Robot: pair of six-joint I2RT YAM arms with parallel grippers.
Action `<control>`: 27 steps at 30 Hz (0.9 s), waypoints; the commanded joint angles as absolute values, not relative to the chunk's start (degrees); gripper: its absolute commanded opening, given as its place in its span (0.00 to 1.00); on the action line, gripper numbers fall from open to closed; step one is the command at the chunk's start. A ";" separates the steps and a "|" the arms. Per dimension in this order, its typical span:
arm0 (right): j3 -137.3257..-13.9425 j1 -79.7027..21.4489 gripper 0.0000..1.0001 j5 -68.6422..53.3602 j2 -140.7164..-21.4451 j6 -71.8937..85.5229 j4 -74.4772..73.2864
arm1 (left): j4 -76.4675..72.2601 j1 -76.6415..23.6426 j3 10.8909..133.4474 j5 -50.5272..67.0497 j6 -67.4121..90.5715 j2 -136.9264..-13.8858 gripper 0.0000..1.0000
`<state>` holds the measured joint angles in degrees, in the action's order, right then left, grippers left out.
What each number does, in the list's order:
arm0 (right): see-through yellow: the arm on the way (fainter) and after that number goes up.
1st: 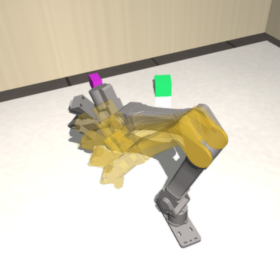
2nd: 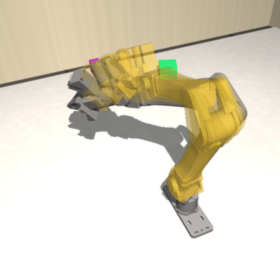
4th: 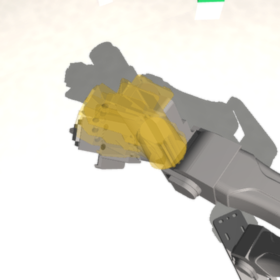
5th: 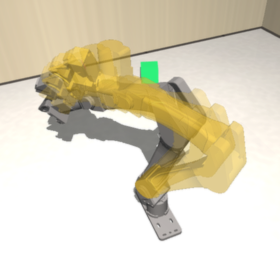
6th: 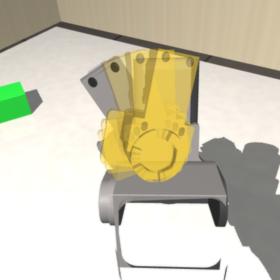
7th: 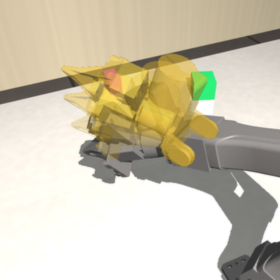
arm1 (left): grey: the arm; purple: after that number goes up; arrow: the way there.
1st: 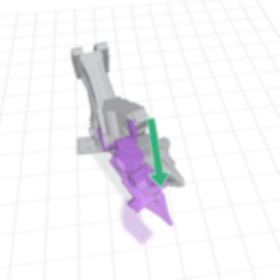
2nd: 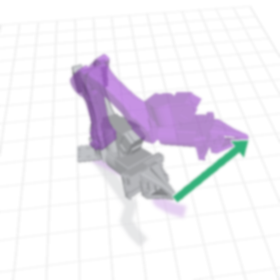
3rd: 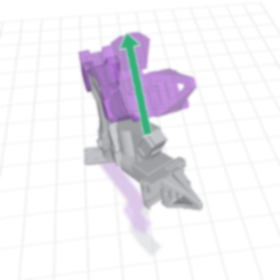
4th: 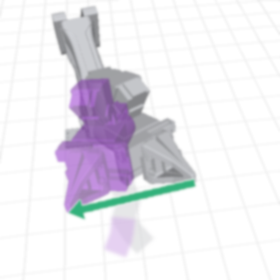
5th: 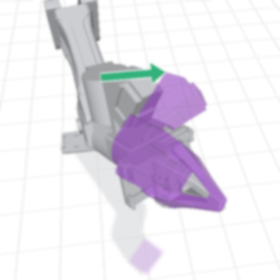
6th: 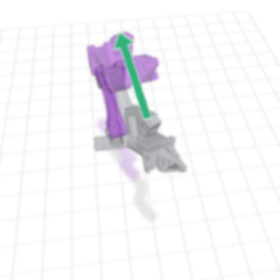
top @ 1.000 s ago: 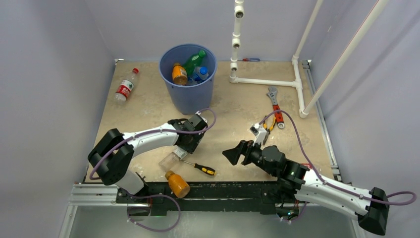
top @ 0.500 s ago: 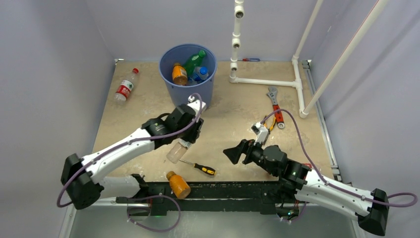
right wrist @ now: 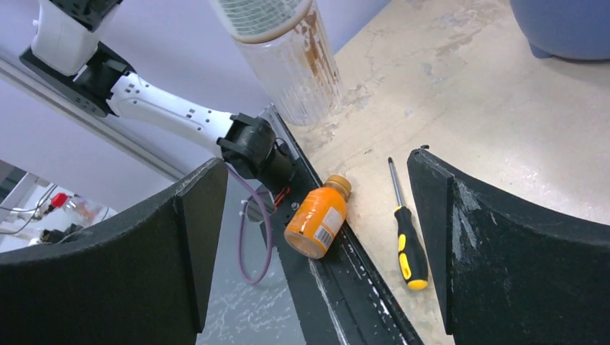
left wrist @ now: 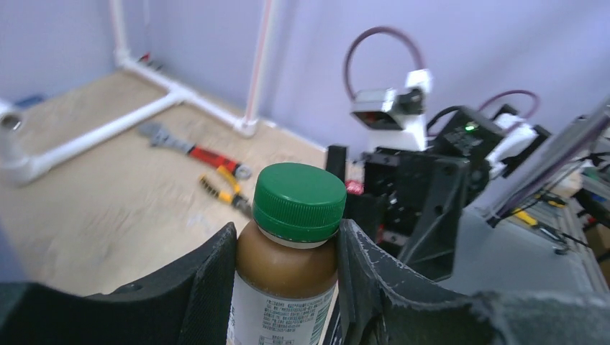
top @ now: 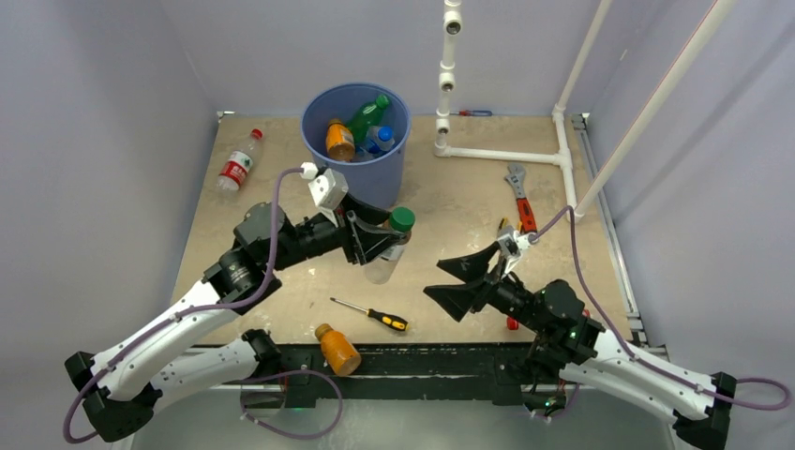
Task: Put the plastic bottles in the bin
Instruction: Pick up the plastic bottle at the center of the board, then place the plastic bottle in the trash bin.
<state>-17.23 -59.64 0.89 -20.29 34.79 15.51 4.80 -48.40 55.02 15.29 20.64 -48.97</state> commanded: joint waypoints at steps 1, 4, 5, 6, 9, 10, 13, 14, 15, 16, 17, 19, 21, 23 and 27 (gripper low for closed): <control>-20.42 -59.85 0.96 -2.19 -23.69 30.81 23.87 | -17.26 -48.59 51.37 27.00 22.78 -49.67 0.00; -19.40 -59.86 0.96 -1.38 -24.06 30.10 30.33 | -27.44 -48.54 48.80 30.42 25.38 -50.56 0.00; -18.78 -59.85 0.96 -0.80 -23.89 29.69 32.77 | -30.86 -48.54 47.79 31.59 26.24 -50.81 0.00; -18.18 -59.85 0.97 -0.24 -23.84 29.01 35.22 | -33.93 -48.53 46.83 32.50 27.02 -51.07 0.00; -17.67 -59.85 0.97 0.79 -25.00 26.84 38.86 | -41.55 -48.48 43.64 34.47 28.94 -51.55 0.00; -17.78 -59.85 0.98 0.82 -25.69 26.06 39.66 | -43.73 -48.40 42.54 34.98 29.96 -51.77 0.00; -18.99 -59.85 0.98 0.56 -27.81 24.11 39.82 | -50.27 -47.25 40.46 36.75 34.26 -52.54 0.00; -19.58 -59.85 0.98 0.73 -28.35 23.51 39.24 | -51.50 -47.07 40.14 37.30 35.25 -52.86 0.00; -20.19 -59.85 0.98 0.70 -29.05 22.93 38.61 | -51.97 -46.95 40.20 38.03 35.79 -53.15 0.00; -20.73 -59.85 0.97 0.50 -29.43 22.41 38.17 | -51.97 -46.86 40.27 38.37 36.03 -53.31 0.00; -21.12 -59.85 0.97 0.18 -29.86 22.03 37.61 | -51.97 -46.87 40.11 38.28 36.11 -53.27 0.00; -22.21 -59.86 0.98 -1.31 -30.49 21.32 35.97 | -51.76 -46.78 39.35 37.19 35.77 -52.78 0.00; -23.44 -59.85 0.98 -3.05 -31.21 20.91 33.51 | -51.20 -46.59 38.32 35.17 35.13 -51.78 0.00; -23.78 -59.85 0.98 -3.28 -31.64 21.15 32.18 | -51.49 -46.45 37.41 33.92 35.05 -51.27 0.00; -22.83 -59.85 0.97 -4.05 -32.35 22.12 33.40 | -53.18 -46.46 36.88 34.10 36.39 -52.05 0.00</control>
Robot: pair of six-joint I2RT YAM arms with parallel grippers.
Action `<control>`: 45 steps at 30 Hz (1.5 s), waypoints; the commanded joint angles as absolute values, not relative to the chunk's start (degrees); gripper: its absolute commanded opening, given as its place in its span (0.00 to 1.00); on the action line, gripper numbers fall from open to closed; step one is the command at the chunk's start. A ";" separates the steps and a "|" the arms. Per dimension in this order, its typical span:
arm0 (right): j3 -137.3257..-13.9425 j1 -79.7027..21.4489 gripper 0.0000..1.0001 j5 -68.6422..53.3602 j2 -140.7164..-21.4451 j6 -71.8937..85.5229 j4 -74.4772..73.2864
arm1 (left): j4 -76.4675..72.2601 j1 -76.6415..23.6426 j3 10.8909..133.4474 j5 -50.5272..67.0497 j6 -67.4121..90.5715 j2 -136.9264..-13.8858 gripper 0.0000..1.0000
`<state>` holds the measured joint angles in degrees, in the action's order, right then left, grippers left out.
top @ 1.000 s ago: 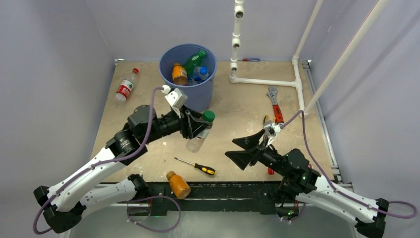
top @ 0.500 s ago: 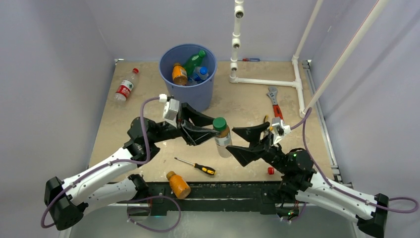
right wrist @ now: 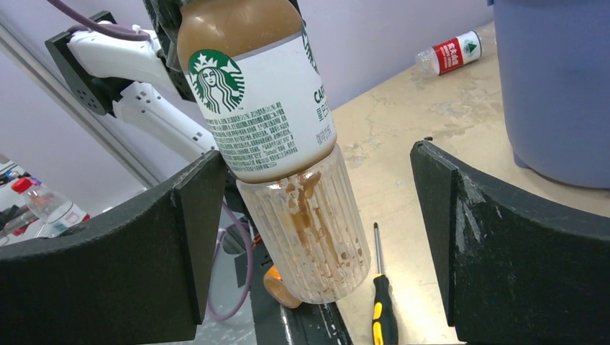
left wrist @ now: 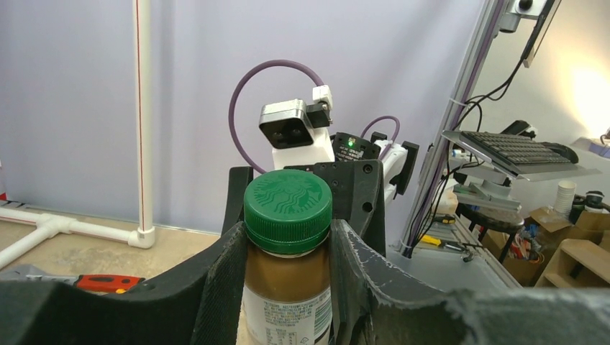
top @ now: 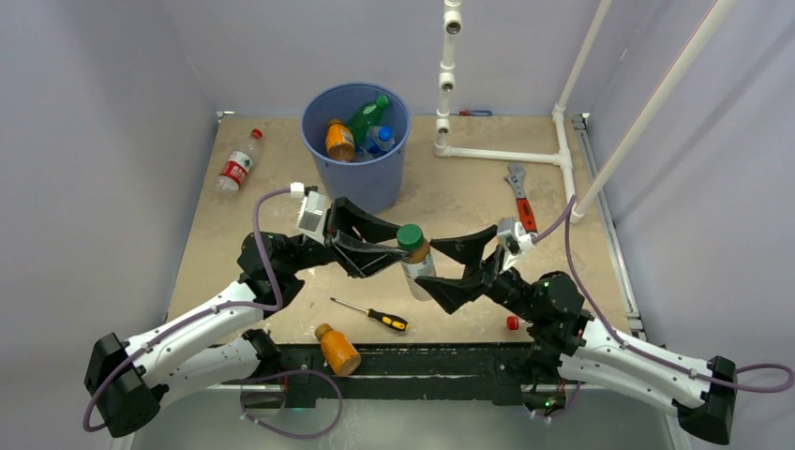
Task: Put the plastic bottles in the bin
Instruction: Place the plastic bottle in the trash bin.
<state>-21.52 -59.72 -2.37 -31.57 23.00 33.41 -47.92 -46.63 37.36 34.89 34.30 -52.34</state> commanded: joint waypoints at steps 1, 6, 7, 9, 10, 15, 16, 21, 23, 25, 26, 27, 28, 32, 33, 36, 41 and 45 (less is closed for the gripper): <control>-22.81 -59.85 0.97 -4.45 -32.83 22.27 33.95 | -53.33 -46.49 36.77 34.10 36.44 -52.15 0.00; -24.17 -59.86 0.95 -5.38 -37.67 22.46 35.11 | -54.13 -46.44 36.57 33.54 36.93 -52.31 0.00; -24.37 -59.85 0.94 -5.44 -38.51 22.56 35.47 | -54.18 -46.44 36.52 33.51 36.82 -52.30 0.00; -24.66 -59.85 0.92 -5.37 -39.89 22.79 36.49 | -54.14 -46.43 36.35 33.49 36.74 -52.22 0.00; -24.74 -59.92 0.91 -5.36 -40.45 22.91 36.87 | -54.10 -46.48 36.24 33.49 36.73 -52.23 0.00; -24.25 -59.94 0.65 -5.80 -41.21 23.19 39.03 | -53.39 -46.42 36.07 33.73 36.53 -51.70 0.00; -23.99 -59.94 0.59 -5.80 -40.98 23.12 39.28 | -52.29 -46.42 36.30 33.43 36.11 -51.43 0.00; -22.67 -59.94 0.35 -4.48 -37.49 22.56 37.53 | -42.83 -46.47 39.20 30.23 32.84 -48.99 0.74; -22.19 -59.94 0.32 -3.50 -35.90 22.29 35.67 | -40.77 -46.41 39.52 27.32 32.17 -47.57 0.87; -21.71 -59.94 0.29 -2.73 -34.52 22.15 34.08 | -39.04 -46.37 39.91 25.37 31.20 -46.37 0.91; -21.51 -59.94 0.28 -2.57 -34.06 22.15 33.46 | -38.39 -46.33 40.24 25.29 30.63 -46.10 0.91; -21.27 -59.94 0.26 -2.41 -33.72 22.15 32.96 | -37.69 -46.36 40.58 25.55 30.13 -46.08 0.91; -21.13 -59.94 0.24 -2.44 -33.59 22.15 32.43 | -37.03 -46.32 41.13 25.88 29.88 -46.24 0.91; -20.83 -60.02 0.17 -2.46 -34.23 22.06 31.19 | -33.29 -46.39 45.57 30.58 29.36 -49.86 0.91; -20.83 -60.03 0.16 -2.38 -34.39 22.06 31.00 | -32.00 -46.34 46.93 31.98 29.47 -51.29 0.91; -20.92 -60.11 0.13 -2.16 -34.48 21.82 30.82 | -27.69 -46.53 51.53 35.84 30.06 -56.20 0.91; -21.17 -60.21 0.12 -1.70 -34.21 21.49 30.06 | -19.19 -48.14 55.83 36.48 27.90 -60.85 0.91; -21.27 -60.29 0.12 -1.29 -34.08 21.28 29.38 | -16.94 -50.14 57.08 36.87 26.36 -61.61 0.83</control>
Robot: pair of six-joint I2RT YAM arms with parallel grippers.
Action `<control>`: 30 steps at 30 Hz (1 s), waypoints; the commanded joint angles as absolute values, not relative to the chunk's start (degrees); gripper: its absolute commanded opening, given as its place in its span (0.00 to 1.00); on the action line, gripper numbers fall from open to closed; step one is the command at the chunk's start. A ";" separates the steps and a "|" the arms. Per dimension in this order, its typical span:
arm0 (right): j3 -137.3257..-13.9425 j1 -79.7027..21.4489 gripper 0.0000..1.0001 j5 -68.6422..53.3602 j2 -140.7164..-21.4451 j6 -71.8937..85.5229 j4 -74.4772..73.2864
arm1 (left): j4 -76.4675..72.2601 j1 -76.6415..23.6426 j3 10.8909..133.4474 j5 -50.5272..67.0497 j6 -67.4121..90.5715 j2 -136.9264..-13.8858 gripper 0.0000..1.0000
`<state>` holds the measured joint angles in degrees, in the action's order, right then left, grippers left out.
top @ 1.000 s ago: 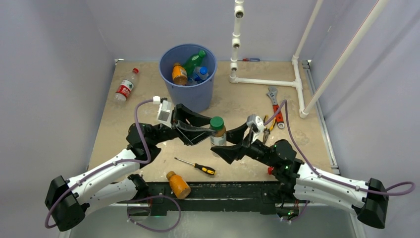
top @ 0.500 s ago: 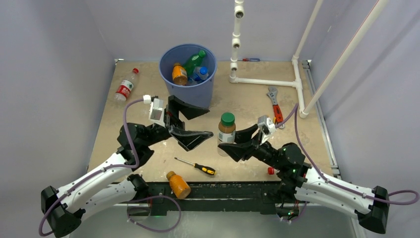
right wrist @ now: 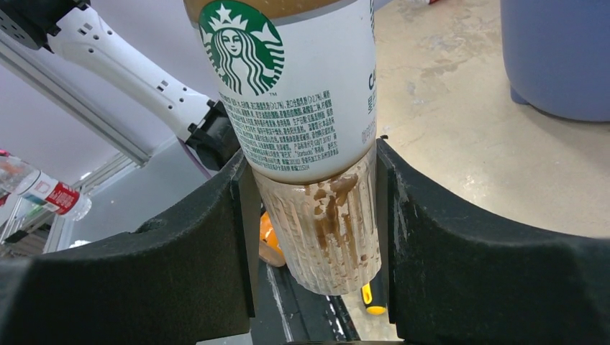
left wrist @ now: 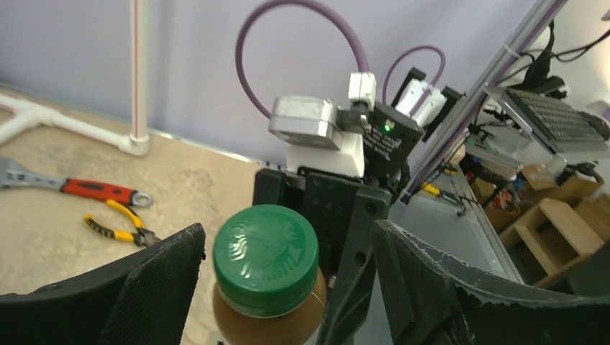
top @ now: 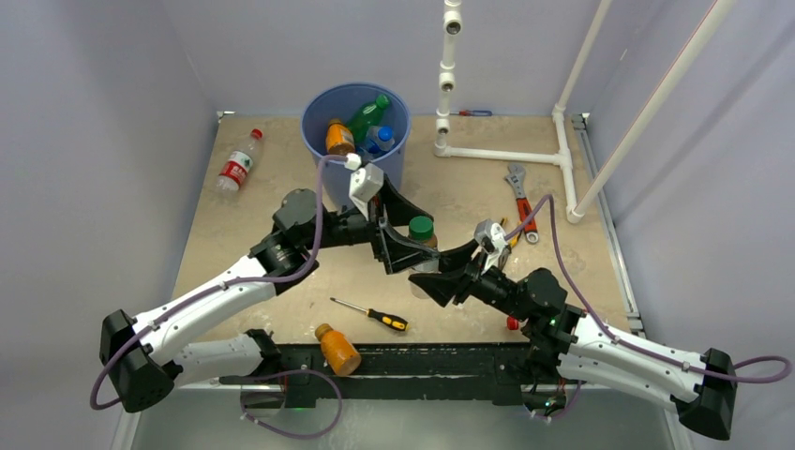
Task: Put the plastic bottles in the bin
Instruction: Place the plastic bottle in the trash bin.
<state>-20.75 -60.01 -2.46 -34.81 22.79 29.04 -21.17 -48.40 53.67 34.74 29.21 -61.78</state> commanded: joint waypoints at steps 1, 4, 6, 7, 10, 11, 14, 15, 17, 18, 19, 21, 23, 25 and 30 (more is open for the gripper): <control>-21.27 -60.29 0.12 -1.17 -34.03 21.19 29.29 | -16.11 -50.41 57.39 36.34 25.85 -61.73 0.80; -21.31 -60.29 0.12 -1.07 -34.23 21.10 29.33 | -14.54 -50.70 58.11 35.72 24.95 -62.45 0.63; -21.36 -60.29 0.12 -1.14 -34.45 21.02 29.32 | -14.49 -50.70 58.38 36.11 25.00 -63.00 0.49; -21.41 -60.29 0.12 -1.15 -34.59 20.97 29.28 | -14.54 -50.77 58.51 36.25 25.04 -63.18 0.44; -21.53 -60.29 0.12 -1.11 -34.82 20.75 29.14 | -15.36 -50.78 58.62 36.20 25.74 -63.21 0.48; -21.53 -60.29 0.12 -1.11 -34.82 20.62 29.02 | -15.69 -50.79 58.62 35.74 26.00 -63.01 0.56; -21.53 -60.29 0.12 -0.90 -34.70 20.50 28.75 | -16.90 -50.77 58.29 33.59 26.40 -61.61 0.68; -21.53 -60.29 0.12 -0.88 -34.65 20.54 28.68 | -17.14 -50.79 58.17 32.70 26.37 -61.25 0.68; -21.53 -60.29 0.12 -0.90 -34.56 20.52 28.65 | -17.24 -50.76 58.03 30.79 26.37 -60.61 0.68; -21.53 -60.29 0.12 -0.96 -34.52 20.55 28.65 | -17.15 -50.77 58.02 30.23 26.29 -60.42 0.67; -21.53 -60.29 0.12 -1.08 -34.46 20.64 28.64 | -17.14 -50.75 58.14 30.00 26.37 -60.46 0.66; -21.47 -60.34 0.12 -1.07 -34.27 20.74 28.70 | -16.86 -50.72 58.29 30.01 26.37 -60.68 0.59; -21.45 -60.36 0.12 -1.02 -33.98 20.74 28.66 | -16.79 -50.74 58.27 30.04 26.37 -60.81 0.50; -21.36 -60.36 0.12 -0.97 -33.81 20.83 28.72 | -16.71 -50.79 58.40 30.34 26.58 -61.11 0.46; -21.20 -60.38 0.13 -0.90 -33.50 21.00 28.66 | -16.10 -50.75 58.88 32.21 27.51 -62.70 0.56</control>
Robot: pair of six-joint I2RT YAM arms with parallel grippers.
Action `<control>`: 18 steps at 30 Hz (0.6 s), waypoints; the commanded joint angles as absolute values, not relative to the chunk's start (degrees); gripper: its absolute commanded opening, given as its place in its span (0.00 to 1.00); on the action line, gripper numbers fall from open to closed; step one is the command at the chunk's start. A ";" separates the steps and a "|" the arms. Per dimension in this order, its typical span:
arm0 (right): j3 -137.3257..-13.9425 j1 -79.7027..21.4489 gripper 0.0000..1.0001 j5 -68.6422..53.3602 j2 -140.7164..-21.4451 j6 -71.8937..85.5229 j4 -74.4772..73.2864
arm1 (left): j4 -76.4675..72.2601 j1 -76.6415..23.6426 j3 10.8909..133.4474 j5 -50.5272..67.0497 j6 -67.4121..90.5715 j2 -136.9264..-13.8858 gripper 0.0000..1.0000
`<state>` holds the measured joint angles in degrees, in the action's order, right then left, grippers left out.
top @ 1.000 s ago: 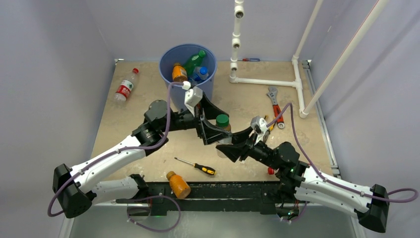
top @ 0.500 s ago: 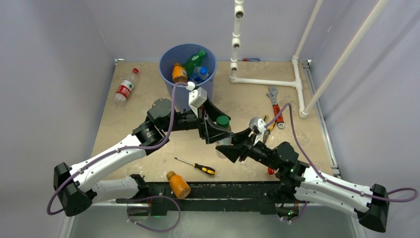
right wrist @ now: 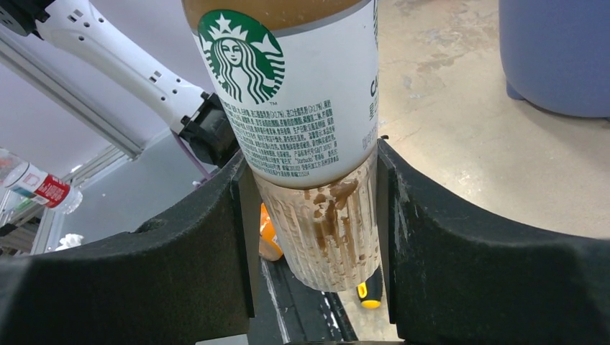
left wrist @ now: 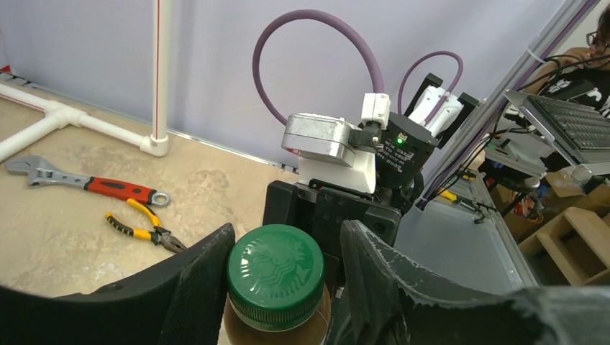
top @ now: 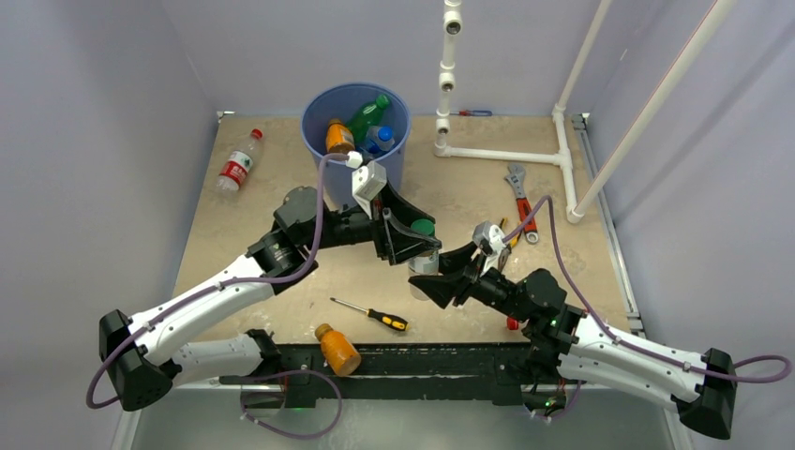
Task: Put the plastic bottles in the bin
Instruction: Place the plastic bottle in the trash bin.
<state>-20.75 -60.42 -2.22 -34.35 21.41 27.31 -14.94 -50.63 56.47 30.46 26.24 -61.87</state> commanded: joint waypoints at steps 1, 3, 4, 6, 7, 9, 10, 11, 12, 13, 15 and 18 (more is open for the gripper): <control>-21.18 -60.38 0.13 -0.88 -33.39 21.07 28.65 | -16.01 -50.72 58.89 32.39 27.64 -62.89 0.56; -21.10 -60.38 0.13 -0.76 -33.21 21.13 28.58 | -15.88 -50.84 58.83 32.67 27.70 -63.19 0.56; -21.04 -60.38 0.13 -0.75 -33.12 21.18 28.57 | -15.83 -50.82 58.80 32.81 27.64 -63.22 0.56; -21.01 -60.38 0.13 -0.63 -32.98 21.19 28.50 | -15.76 -50.88 58.85 32.88 27.69 -63.28 0.53; -21.01 -60.38 0.13 -0.54 -32.94 21.18 28.50 | -15.68 -50.93 58.85 32.87 27.62 -63.30 0.48; -21.01 -60.38 0.13 -0.45 -32.94 21.21 28.48 | -15.31 -50.90 58.96 32.52 27.31 -63.29 0.36; -21.01 -60.38 0.13 -0.48 -32.90 21.19 28.45 | -15.06 -50.89 58.97 32.34 27.07 -63.20 0.28; -21.01 -60.38 0.14 -0.63 -32.90 21.23 28.47 | -14.97 -50.89 59.02 32.19 26.93 -63.12 0.22; -21.01 -60.38 0.15 -0.79 -32.87 21.33 28.45 | -14.90 -50.92 59.08 32.05 26.83 -63.03 0.17; -21.08 -60.38 0.22 -0.95 -32.88 21.54 28.41 | -14.82 -50.96 59.11 31.70 26.67 -62.90 0.10; -21.22 -60.38 0.57 -1.50 -32.85 22.06 28.30 | -14.22 -50.95 59.27 30.70 26.07 -62.71 0.00; -22.34 -60.38 0.97 -2.09 -32.18 23.46 26.95 | -11.40 -50.90 60.58 27.36 23.62 -62.15 0.00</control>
